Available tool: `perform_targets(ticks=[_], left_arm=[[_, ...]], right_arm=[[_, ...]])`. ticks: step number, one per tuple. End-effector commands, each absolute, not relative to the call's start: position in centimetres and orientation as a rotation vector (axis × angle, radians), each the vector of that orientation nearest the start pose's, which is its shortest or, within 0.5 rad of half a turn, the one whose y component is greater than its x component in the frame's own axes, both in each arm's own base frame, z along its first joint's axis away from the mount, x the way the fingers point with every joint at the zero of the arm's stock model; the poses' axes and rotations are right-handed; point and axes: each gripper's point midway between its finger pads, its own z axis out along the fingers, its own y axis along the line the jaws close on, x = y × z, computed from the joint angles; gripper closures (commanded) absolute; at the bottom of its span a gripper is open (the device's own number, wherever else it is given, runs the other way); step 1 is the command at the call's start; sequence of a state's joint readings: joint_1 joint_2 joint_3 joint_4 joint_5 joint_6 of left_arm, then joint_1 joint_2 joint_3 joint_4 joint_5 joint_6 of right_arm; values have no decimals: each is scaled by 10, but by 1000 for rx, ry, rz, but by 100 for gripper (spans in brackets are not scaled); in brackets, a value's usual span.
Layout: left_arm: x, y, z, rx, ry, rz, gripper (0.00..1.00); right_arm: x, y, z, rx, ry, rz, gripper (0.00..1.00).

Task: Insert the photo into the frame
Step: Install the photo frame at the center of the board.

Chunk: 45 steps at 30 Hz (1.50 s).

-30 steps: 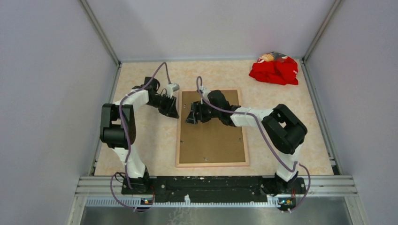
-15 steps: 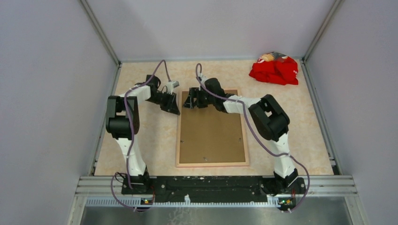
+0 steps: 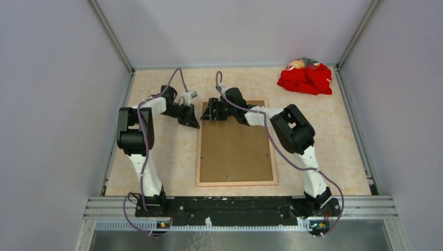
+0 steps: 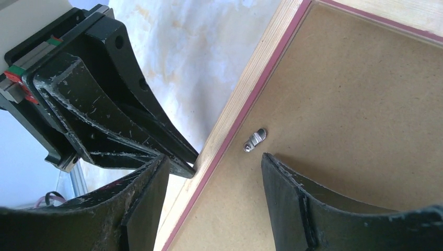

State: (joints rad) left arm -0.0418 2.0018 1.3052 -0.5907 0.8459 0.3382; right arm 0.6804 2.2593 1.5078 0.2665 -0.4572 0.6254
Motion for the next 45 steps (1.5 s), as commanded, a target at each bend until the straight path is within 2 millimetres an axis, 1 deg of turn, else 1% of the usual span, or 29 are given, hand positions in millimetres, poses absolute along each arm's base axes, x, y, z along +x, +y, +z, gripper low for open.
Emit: perform_targets(ticks=[1,4,23,28,32,37,45], left_arm=[[357,-143,32,647,2481,-1110,82],[358,-143,31,647,2484,-1108,82],[355,-141,27,669,2486,-1097,83],[355,-140,26,674,2487,-1089,83],[354,-140,26,675,2489,-1090,83],[355,-139,26,677,2490,-1081,83],[356,-138,25,680,2500,-1065,84]], right_arm=[[393,458,62,-397,2202,1278,35],[393,458,58,-390,2212,1278,36],[399,467,46,-379,2227,1305,38],[399,466,46,-398,2229,1289,38],[398,467,46,-433,2230,1298,38],[390,471,43,-494,2238,1342,39],[384,474,46,-525,2228,1394,39]])
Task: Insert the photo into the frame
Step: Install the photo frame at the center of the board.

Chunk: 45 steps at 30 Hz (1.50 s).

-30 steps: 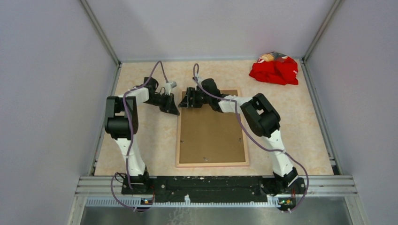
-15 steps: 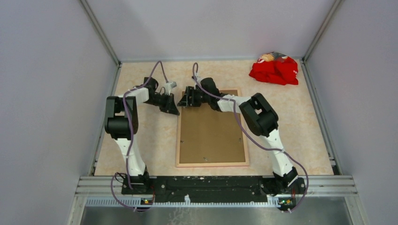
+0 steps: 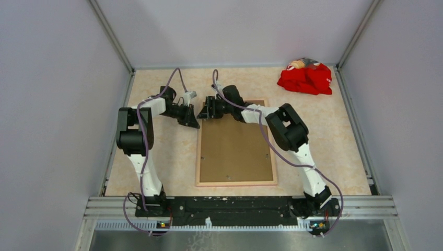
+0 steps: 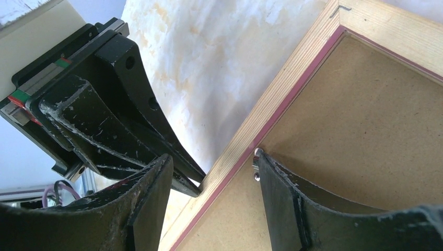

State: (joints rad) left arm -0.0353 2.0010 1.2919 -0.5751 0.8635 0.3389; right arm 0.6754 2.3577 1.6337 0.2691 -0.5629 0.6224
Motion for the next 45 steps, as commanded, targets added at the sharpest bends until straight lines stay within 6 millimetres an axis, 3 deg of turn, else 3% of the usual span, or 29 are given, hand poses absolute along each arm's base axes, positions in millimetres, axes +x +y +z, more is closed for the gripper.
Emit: perform_targets(ticks=[1,20,25,29,32,36,39,42,45], left_arm=[[356,-138,25,680,2499,-1066,84],[358,-136,23,685,2509,-1052,84],[358,-136,23,688,2509,-1048,84],[359,-134,28,691,2504,-1042,84],[362,-128,35,688,2497,-1032,82],[367,-114,52,688,2466,-1018,75],[361,-105,59,751,2438,-964,67],[344,-103,53,830,2437,-914,61],[326,-103,41,941,2453,-821,60]], right_arm=[[384,475,47,-529,2225,1403,39],[369,481,50,-671,2204,1501,41],[374,480,53,-663,2207,1472,41],[385,477,71,-646,2183,1421,37],[402,468,103,-616,2137,1352,28],[422,436,156,-518,2058,1242,17],[429,391,167,-377,2061,1128,11],[437,329,168,-198,2081,995,7],[440,258,134,43,2189,788,6]])
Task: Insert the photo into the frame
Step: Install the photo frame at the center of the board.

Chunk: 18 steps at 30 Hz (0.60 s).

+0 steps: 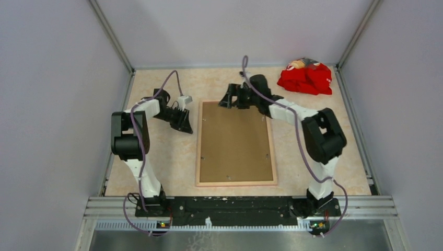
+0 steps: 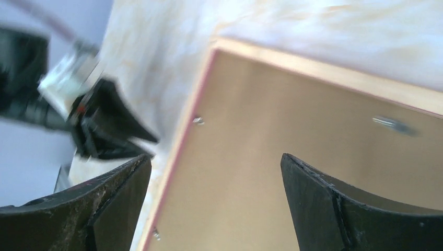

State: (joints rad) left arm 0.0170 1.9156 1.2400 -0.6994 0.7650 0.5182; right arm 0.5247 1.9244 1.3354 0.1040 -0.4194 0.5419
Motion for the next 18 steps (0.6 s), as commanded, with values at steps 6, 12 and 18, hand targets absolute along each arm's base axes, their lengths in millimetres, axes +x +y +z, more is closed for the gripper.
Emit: perform_targets(ticks=[6,12,18], left_arm=[[297,-108,20,1120,2454,-657,60],[277,-111,11,1215,2463,-602,60],[263,-123,6,1324,2431,-560,60]], right_arm=[[421,171,77,338,2311,603,5],[416,174,45,355,2370,647,5],[430,231,40,224,2410,788,5]])
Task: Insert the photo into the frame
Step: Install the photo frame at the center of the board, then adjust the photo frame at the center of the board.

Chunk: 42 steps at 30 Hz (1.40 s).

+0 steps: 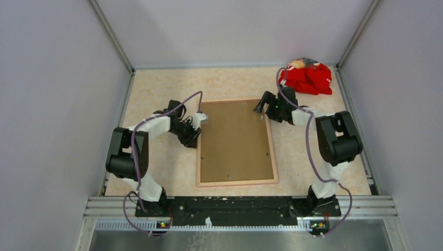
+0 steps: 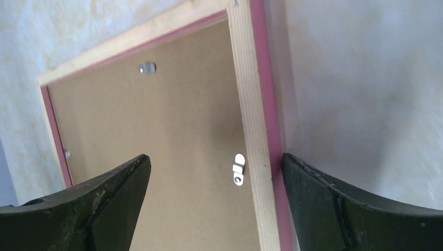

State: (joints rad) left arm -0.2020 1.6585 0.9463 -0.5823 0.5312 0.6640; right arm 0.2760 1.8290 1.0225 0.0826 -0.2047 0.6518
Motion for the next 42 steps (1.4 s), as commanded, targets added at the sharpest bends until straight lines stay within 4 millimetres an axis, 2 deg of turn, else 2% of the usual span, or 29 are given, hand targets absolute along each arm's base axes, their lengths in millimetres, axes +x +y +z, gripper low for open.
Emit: perform_targets(ticks=[1,3,6,8,10,12,15,17,19,20,24,26,28,30,32,34,37,39,42], left_arm=[[263,-128,7,1335,2419,-559,60],[263,-142,12,1357,2388,-582,60],[258,-167,18,1404,2348,-622,59],[249,-182,18,1457,2328,-642,58],[240,-193,16,1504,2310,-657,57],[232,-200,14,1528,2309,-676,54],[223,-198,14,1542,2336,-698,48],[216,-192,17,1577,2346,-694,45],[207,-190,30,1619,2339,-731,42],[203,-190,40,1638,2320,-748,32],[201,-188,89,1687,2176,-744,24],[212,-184,107,1690,2118,-698,22],[237,-176,118,1650,2089,-614,22],[268,-165,124,1568,2110,-560,23],[310,-150,129,1419,2168,-535,24],[361,-130,138,1241,2219,-493,26],[423,-96,129,1001,2336,-457,33],[450,-80,124,879,2388,-489,36],[472,-52,110,736,2422,-530,40]], right_arm=[[434,245,41,176,2425,780,5],[436,279,41,91,2462,809,5],[443,333,56,-11,2445,939,5],[444,368,64,-86,2442,1028,5],[443,394,67,-166,2475,1062,6],[448,406,69,-202,2490,1040,6],[456,407,80,-206,2468,1020,5],[463,400,90,-232,2457,958,3],[469,386,111,-260,2430,890,2],[472,376,124,-259,2403,864,2],[476,317,180,-141,2299,795,1],[472,284,193,-37,2301,724,1],[453,255,187,98,2351,670,1],[428,234,180,187,2358,654,1],[400,217,167,249,2376,633,1],[371,203,154,298,2397,620,1],[325,192,131,350,2447,669,1],[297,182,116,387,2486,664,1],[265,165,107,419,2480,651,1]])
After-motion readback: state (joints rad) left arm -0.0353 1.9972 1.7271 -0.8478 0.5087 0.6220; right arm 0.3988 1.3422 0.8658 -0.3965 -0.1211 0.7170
